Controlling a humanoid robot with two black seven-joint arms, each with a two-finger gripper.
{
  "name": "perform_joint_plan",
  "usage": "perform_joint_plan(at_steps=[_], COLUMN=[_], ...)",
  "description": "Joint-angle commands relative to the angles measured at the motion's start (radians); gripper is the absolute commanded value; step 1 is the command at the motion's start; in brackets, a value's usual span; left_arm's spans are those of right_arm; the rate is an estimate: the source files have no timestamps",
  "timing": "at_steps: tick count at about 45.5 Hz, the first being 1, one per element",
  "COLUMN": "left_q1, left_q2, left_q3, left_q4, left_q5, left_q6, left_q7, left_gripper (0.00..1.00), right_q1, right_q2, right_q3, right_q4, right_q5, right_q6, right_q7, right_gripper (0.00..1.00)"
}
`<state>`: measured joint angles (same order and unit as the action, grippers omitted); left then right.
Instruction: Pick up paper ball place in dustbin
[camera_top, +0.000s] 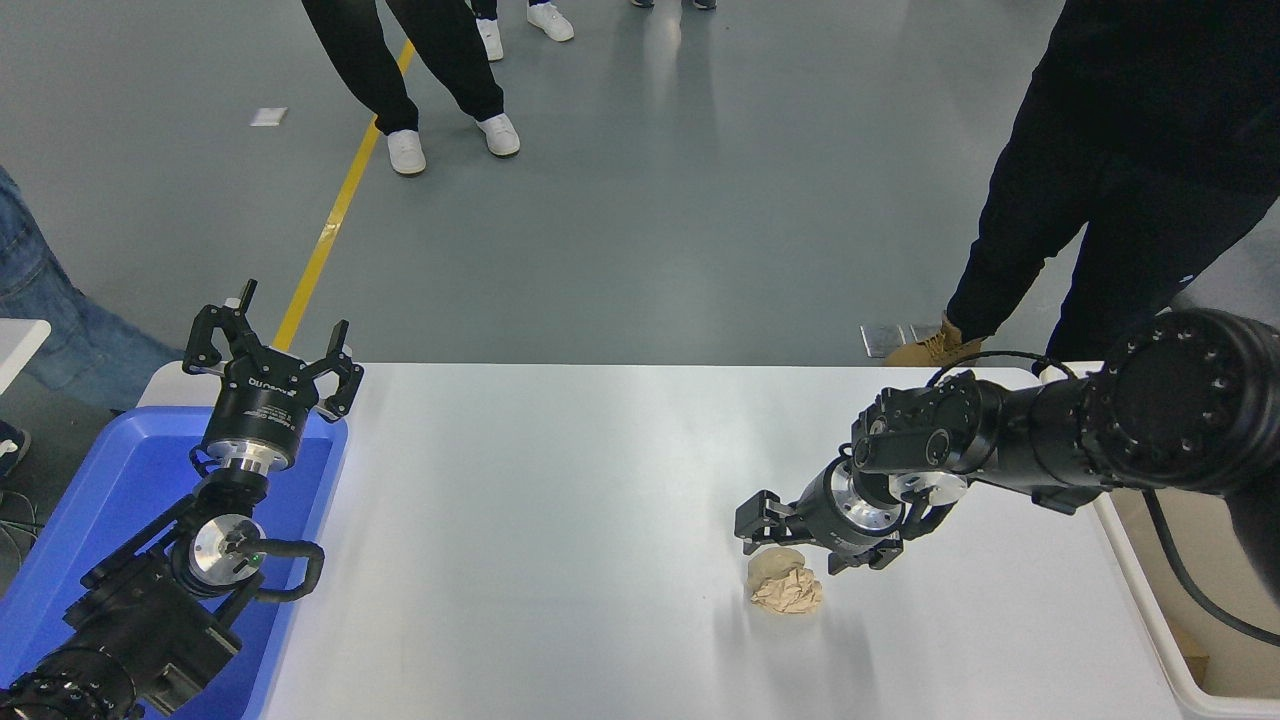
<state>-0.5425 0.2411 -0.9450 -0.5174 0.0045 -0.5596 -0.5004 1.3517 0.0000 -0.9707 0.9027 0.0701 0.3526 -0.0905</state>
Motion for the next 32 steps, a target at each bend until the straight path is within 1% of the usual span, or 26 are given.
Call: perform_joint_plan(at_steps=[1, 22, 25, 28, 29, 32], left_q1=[0.001, 0.001, 0.001, 0.000, 0.001, 0.001], left_q2=[0.000, 0.000, 0.001, 0.000, 0.000, 0.000], left_q3=[0.000, 0.000, 0.000, 0.000, 0.000, 0.000], left_q4=[-0.001, 0.000, 0.000, -0.001, -0.001, 0.000], left_q5=[0.000, 0.000, 0.000, 0.000, 0.000, 0.000], left_q6=[0.000, 0.000, 0.000, 0.000, 0.000, 0.000], left_q7=[0.000, 0.000, 0.000, 0.000, 0.000, 0.000], left_gripper=[0.98, 0.98, 0.98, 0.98, 0.98, 0.98], right_q1=[-0.042, -0.060, -0.060, -0.059, -0.057, -0.054], right_q2=[0.000, 0.000, 0.000, 0.000, 0.000, 0.000], right_q3=[0.001, 0.000, 0.000, 0.000, 0.000, 0.000], right_q4=[-0.031, -0.030, -0.030, -0.024, -0.022, -0.018], right_q5=[-0.006, -0.018, -0.018, -0.018, -0.018, -0.018], right_q6=[-0.017, -0.024, -0.040, -0.050, -0.050, -0.052], right_q7=[0.000, 0.000, 0.002, 0.002, 0.002, 0.003], right_gripper=[1.00, 1.00, 0.98, 0.94, 0.90, 0.74])
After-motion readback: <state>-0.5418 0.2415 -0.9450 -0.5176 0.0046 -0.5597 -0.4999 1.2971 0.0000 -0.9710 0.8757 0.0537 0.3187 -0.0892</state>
